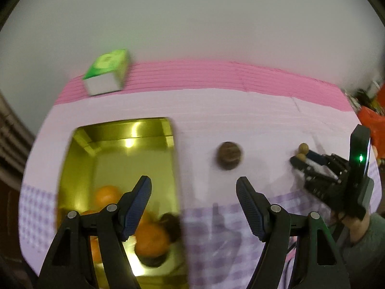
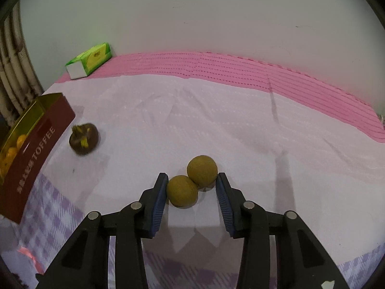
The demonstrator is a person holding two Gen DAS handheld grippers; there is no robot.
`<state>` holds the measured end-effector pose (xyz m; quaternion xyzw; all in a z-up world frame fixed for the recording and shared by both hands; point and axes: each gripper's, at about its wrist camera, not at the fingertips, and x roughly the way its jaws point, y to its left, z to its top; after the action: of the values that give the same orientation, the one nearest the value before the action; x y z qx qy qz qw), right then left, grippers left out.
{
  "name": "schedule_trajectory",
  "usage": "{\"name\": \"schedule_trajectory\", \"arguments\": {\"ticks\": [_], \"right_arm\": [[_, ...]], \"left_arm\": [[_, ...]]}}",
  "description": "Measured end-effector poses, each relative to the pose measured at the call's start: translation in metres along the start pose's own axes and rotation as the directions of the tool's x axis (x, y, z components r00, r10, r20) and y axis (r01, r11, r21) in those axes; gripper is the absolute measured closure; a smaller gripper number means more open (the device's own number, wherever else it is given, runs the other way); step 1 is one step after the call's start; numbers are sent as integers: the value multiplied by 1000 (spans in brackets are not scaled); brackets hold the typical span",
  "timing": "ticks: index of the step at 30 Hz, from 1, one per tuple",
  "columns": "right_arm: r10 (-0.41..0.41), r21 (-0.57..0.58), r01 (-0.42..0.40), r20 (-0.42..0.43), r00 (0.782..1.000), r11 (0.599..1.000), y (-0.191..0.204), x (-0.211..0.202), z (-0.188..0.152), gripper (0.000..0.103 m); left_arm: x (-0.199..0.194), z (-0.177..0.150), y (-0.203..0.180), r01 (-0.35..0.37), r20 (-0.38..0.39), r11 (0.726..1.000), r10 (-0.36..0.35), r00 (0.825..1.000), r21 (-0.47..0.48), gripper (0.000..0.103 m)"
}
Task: Organize fruits
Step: 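Grasp the two small olive-green longans from the cloth with the right gripper, then grasp the dark brown fruit with the left gripper while the right holds the longans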
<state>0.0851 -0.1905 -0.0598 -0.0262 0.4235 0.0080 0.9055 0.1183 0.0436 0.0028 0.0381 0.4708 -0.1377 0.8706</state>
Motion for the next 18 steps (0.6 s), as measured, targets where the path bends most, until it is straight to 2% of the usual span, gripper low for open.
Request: {"name": "schedule_trajectory", "arguments": {"ticks": [4,8,13,15,18], "right_arm": [[-10,-12,10,0,1000,1000,0,-5,-6,64],[-6,-3,6,0,1000,1000,-1,-4,-6,64],[-9,-10,9,0,1000,1000,-1,-5,-8,63],[-4,-6,4,1,1000,1000,-3,-6,-9,63],[-4,-5,4,2,1000,1000,-3,-6,-10,63]], "left_arm": [[24,11,-22,39,-43,999,-38,998,21,30],[45,22,-31,30,-59,999,-28,998,32,30],[73,29,-30,35,-103,999,-35,994,0,30],[82,32,-29,36,-119,999,-37,992,-15,32],[89,36,-30,28,-129,1000,-29,991,-15,40]]}}
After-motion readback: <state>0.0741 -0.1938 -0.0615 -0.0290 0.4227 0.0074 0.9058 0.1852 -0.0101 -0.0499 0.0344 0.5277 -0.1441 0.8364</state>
